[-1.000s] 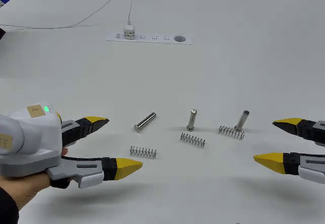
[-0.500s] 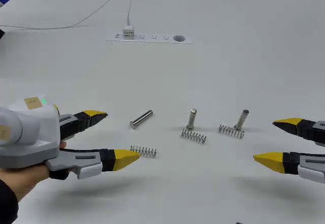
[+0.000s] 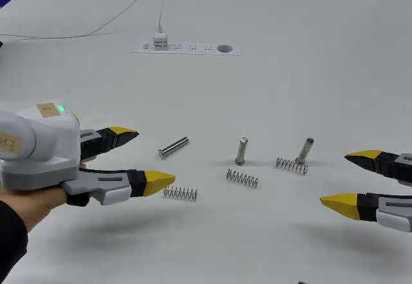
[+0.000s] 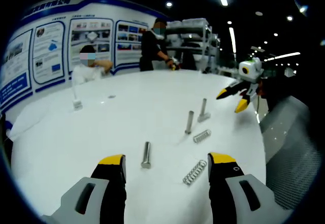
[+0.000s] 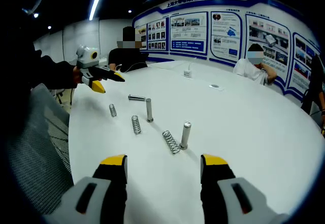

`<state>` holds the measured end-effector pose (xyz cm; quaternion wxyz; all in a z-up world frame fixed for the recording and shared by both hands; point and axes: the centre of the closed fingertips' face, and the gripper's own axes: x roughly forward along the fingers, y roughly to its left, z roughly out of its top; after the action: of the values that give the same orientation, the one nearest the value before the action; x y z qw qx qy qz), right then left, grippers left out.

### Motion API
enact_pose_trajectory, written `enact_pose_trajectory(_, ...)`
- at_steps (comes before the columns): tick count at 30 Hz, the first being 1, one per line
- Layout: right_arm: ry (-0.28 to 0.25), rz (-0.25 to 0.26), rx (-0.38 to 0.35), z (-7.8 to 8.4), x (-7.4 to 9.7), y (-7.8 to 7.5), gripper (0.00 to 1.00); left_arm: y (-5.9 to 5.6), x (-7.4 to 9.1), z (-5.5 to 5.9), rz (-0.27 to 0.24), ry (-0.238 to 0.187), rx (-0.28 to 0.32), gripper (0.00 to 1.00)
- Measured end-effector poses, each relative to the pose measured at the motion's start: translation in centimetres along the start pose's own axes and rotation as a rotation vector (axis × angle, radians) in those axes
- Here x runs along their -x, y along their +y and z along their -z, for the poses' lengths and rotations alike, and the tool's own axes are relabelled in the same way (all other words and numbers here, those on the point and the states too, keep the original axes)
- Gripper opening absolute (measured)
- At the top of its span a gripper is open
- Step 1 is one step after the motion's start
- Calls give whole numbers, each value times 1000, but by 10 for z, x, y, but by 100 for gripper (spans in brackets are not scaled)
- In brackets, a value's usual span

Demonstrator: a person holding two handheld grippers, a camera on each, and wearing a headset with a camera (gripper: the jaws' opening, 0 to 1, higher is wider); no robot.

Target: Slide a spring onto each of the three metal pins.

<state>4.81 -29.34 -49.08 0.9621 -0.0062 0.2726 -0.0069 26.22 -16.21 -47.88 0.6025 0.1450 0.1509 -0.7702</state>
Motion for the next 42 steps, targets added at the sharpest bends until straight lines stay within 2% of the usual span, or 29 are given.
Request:
enact_pose_trajectory(15,3,-5,-2,1,-1,1,60,14,-10,-2,1,45,-23,59)
enact_pose_trajectory(21,5,-5,-5,2,-1,2,59,14,-16,-4,13,62,-37,55)
enact_pose_trajectory(29,4,-7,-9,2,-1,2,59,18,-28,-4,27,107,-46,48)
enact_pose_trajectory(38,8,-9,-12,5,-3,2,59,16,-43,-5,49,162,-97,41)
enact_pose_trajectory(42,10,-9,-13,5,-3,2,59,19,-51,-5,44,189,-107,38)
